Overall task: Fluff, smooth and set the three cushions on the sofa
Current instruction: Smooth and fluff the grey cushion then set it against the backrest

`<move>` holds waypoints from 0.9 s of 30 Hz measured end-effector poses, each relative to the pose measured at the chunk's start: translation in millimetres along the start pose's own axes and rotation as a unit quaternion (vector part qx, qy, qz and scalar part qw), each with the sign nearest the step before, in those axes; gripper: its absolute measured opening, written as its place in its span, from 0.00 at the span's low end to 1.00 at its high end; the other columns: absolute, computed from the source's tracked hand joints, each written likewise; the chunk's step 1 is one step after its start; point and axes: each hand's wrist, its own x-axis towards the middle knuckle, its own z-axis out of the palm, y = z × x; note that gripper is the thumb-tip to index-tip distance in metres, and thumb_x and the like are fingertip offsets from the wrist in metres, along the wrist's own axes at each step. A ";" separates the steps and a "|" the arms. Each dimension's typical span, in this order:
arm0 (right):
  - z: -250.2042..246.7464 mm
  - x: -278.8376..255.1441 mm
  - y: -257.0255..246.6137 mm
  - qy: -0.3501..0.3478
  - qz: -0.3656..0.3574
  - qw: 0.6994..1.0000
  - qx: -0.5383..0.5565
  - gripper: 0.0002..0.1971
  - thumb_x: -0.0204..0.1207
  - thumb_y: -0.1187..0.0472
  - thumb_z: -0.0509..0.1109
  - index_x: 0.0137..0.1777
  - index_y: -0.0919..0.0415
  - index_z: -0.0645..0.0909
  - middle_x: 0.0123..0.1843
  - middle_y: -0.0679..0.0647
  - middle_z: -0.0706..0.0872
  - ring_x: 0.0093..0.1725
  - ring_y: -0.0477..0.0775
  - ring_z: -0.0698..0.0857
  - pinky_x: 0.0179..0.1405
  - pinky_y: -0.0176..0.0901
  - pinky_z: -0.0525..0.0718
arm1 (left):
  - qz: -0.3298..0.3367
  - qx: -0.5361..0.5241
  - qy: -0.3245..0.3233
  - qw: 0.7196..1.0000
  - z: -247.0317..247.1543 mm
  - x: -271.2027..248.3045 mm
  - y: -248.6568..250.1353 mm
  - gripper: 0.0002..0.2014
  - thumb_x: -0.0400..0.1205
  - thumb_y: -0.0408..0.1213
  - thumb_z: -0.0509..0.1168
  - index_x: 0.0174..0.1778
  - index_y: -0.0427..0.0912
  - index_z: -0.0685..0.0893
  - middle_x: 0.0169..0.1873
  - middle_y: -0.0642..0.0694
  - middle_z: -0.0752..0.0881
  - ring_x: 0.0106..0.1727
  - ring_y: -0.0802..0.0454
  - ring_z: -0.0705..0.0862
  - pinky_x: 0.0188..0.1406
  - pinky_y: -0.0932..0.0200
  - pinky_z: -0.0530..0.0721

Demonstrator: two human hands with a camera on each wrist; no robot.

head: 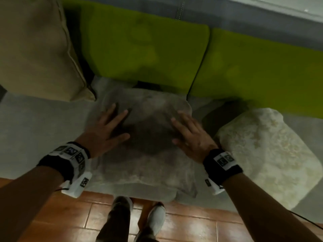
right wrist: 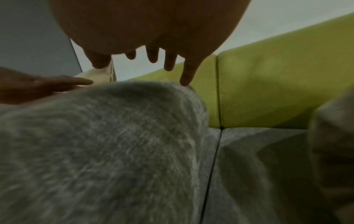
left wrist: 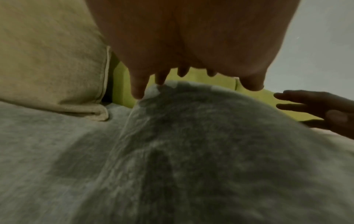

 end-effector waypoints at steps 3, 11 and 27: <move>19.7 29.0 11.3 -0.104 0.012 0.994 -0.037 0.36 0.79 0.22 0.38 0.85 0.28 0.34 0.92 0.48 0.35 0.91 0.58 0.40 0.87 0.65 0.57 | -0.020 0.053 -0.076 0.996 8.6 30.6 -26.7 0.42 0.76 0.77 0.48 0.81 0.75 0.33 0.85 0.57 0.29 0.88 0.42 0.36 0.86 0.38 0.48; 33.7 55.4 34.6 -0.205 0.173 0.963 0.018 0.47 0.67 0.12 0.40 0.81 0.25 0.24 0.88 0.36 0.28 0.90 0.48 0.37 0.88 0.66 0.49 | -0.001 0.153 -0.111 0.982 17.9 73.6 -53.6 0.47 0.71 0.82 0.35 0.81 0.65 0.23 0.83 0.54 0.25 0.88 0.48 0.36 0.84 0.35 0.50; -43.2 56.3 71.1 0.116 0.251 0.951 0.136 0.29 0.87 0.39 0.55 0.83 0.53 0.70 0.81 0.55 0.75 0.80 0.55 0.70 0.78 0.43 0.63 | -0.016 -0.082 0.094 0.992 -89.8 138.2 -111.0 0.08 0.88 0.40 0.62 0.56 0.58 0.84 0.51 0.40 0.88 0.50 0.38 0.87 0.54 0.60 0.84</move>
